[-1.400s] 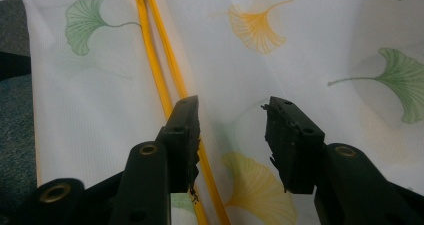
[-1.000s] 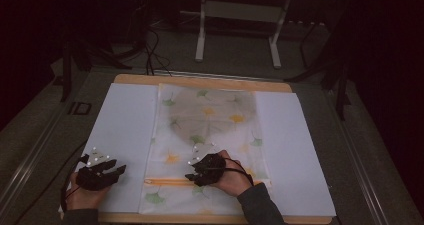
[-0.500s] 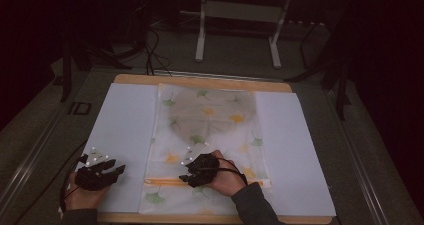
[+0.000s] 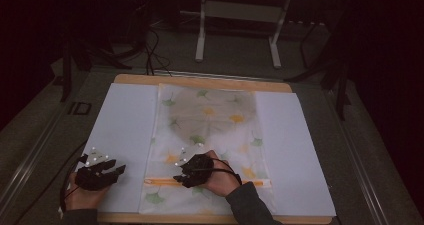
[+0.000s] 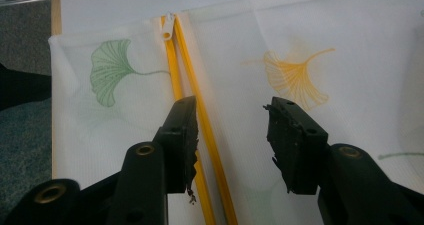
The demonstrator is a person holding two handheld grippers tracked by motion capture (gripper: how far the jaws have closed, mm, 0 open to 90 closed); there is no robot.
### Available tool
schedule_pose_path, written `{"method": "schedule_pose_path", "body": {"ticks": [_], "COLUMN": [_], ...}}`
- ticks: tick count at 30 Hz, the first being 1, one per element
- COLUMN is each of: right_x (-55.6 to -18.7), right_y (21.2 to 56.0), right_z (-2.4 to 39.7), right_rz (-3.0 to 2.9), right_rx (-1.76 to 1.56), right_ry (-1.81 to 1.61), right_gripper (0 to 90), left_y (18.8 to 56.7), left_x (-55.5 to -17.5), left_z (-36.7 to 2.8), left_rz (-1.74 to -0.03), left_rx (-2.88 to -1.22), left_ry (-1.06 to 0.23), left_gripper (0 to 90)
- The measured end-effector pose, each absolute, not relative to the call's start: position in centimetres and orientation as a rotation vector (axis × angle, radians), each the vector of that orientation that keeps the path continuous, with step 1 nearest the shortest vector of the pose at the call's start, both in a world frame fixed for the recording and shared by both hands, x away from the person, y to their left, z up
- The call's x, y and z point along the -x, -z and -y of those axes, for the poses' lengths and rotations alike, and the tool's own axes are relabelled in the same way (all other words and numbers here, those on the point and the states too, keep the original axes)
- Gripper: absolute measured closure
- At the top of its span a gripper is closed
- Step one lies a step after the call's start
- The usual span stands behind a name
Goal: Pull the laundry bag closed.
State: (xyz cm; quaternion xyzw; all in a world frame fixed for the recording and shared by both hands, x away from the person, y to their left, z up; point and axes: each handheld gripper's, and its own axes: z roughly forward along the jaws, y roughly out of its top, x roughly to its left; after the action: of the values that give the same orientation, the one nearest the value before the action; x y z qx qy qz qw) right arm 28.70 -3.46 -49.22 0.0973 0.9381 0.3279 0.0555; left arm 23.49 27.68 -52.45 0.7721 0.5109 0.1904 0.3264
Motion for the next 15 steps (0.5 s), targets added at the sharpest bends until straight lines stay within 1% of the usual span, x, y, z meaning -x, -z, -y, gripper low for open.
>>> {"method": "schedule_pose_path", "body": {"ticks": [5, 8, 13, 15], "right_x": [-28.6, -28.5, -28.3, -28.2], "right_y": [49.3, 49.5, 49.8, 49.9], "right_z": [3.0, 2.4, 1.6, 1.3], "right_rz": [-2.859, -2.866, -2.869, -2.862], "right_rx": [-0.281, -0.269, -0.238, -0.227], "right_ry": [-0.99, -0.994, -0.978, -0.989], "right_gripper": [55.8, 59.2, 68.3, 70.0], "left_y": [52.4, 52.5, 52.5, 52.5], "left_x": [-23.5, -23.5, -23.5, -23.5], "left_z": [-27.7, -27.7, -27.7, -27.7], "left_rz": [-1.337, -1.338, -1.334, -1.333], "left_rx": [-2.025, -2.026, -2.028, -2.03], "left_ry": [-0.496, -0.494, -0.494, -0.493], "left_gripper": [56.1, 56.2, 56.2, 56.2]}}
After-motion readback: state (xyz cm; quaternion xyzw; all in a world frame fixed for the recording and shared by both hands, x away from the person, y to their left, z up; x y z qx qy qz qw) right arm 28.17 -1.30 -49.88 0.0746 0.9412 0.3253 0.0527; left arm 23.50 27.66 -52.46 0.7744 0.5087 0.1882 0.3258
